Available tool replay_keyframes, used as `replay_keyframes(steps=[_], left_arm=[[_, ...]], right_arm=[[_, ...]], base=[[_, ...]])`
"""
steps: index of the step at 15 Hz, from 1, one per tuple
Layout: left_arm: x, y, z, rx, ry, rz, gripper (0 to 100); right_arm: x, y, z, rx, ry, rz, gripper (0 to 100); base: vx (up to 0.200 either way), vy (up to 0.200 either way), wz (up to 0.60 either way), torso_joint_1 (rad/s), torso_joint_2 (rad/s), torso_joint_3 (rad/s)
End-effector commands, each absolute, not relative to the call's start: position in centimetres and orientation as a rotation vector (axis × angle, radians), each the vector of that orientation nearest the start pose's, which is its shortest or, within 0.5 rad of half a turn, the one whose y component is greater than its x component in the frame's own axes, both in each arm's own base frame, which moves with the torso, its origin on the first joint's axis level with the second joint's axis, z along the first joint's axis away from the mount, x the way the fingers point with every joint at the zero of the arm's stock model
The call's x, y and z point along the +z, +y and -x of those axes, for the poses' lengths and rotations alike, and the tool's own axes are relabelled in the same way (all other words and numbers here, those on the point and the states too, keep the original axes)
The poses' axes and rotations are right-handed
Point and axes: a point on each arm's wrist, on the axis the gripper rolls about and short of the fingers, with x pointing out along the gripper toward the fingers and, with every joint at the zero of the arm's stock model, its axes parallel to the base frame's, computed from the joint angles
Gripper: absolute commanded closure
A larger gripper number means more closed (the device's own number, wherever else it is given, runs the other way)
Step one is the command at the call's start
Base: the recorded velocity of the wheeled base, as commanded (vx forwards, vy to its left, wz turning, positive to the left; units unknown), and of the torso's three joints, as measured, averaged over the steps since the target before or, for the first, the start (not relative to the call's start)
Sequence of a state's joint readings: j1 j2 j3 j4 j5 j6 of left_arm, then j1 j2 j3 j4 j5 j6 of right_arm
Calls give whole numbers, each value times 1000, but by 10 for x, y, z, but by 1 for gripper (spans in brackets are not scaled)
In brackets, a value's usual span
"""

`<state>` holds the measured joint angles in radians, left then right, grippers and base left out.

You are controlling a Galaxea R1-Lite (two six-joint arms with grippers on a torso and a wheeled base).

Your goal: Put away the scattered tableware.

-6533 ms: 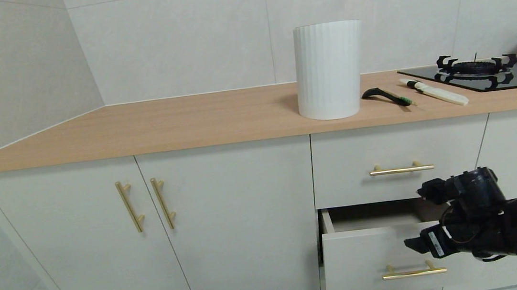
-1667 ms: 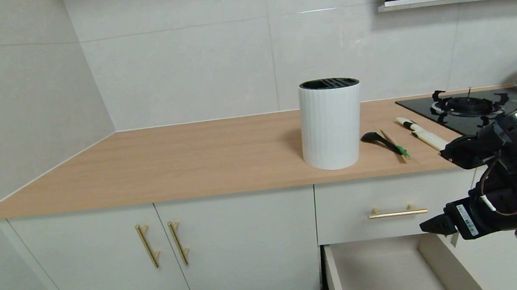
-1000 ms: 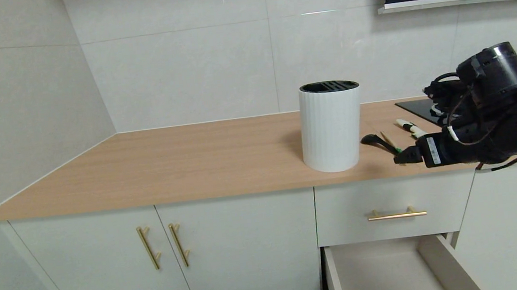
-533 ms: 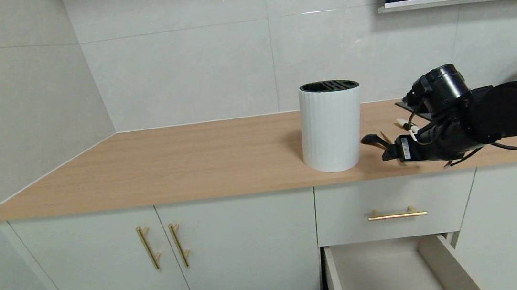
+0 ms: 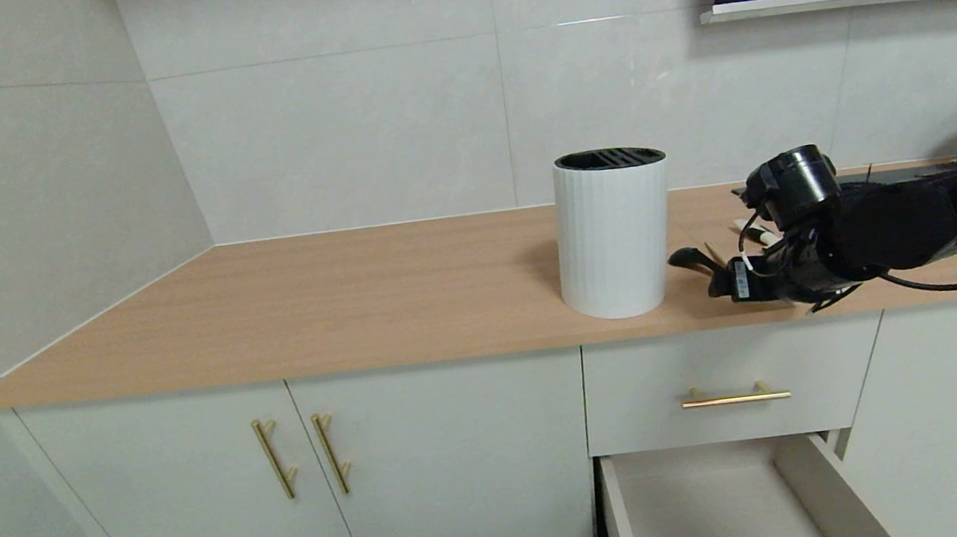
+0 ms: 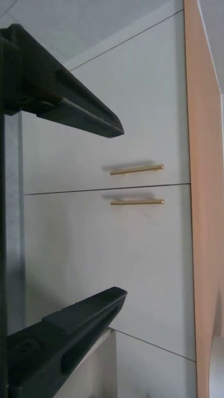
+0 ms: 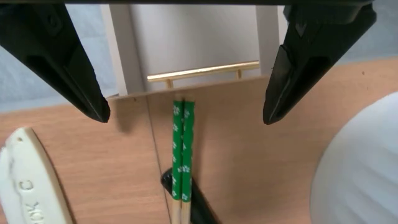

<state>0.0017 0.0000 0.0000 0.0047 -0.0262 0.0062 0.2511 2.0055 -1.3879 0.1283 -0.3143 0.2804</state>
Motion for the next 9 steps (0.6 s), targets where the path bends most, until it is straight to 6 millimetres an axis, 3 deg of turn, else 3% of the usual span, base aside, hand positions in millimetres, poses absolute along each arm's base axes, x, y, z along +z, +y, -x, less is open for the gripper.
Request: replay_keyframes(steps=[1, 2, 3, 9], left_arm=[[75, -1, 23, -25, 5, -6, 0], [75, -1, 23, -25, 5, -6, 0], [75, -1, 23, -26, 5, -6, 0], [75, -1, 23, -25, 5, -6, 0]], right_arm=[[161, 89, -378, -163, 705, -60, 0], [160, 89, -379, -163, 708, -59, 0], [159, 89, -379, -163, 711, -56, 100], [162, 89, -377, -164, 703, -59, 100]], base=[[0, 0, 0, 0, 0, 0], [0, 0, 0, 0, 0, 0], [0, 0, 0, 0, 0, 0], [0, 0, 0, 0, 0, 0]])
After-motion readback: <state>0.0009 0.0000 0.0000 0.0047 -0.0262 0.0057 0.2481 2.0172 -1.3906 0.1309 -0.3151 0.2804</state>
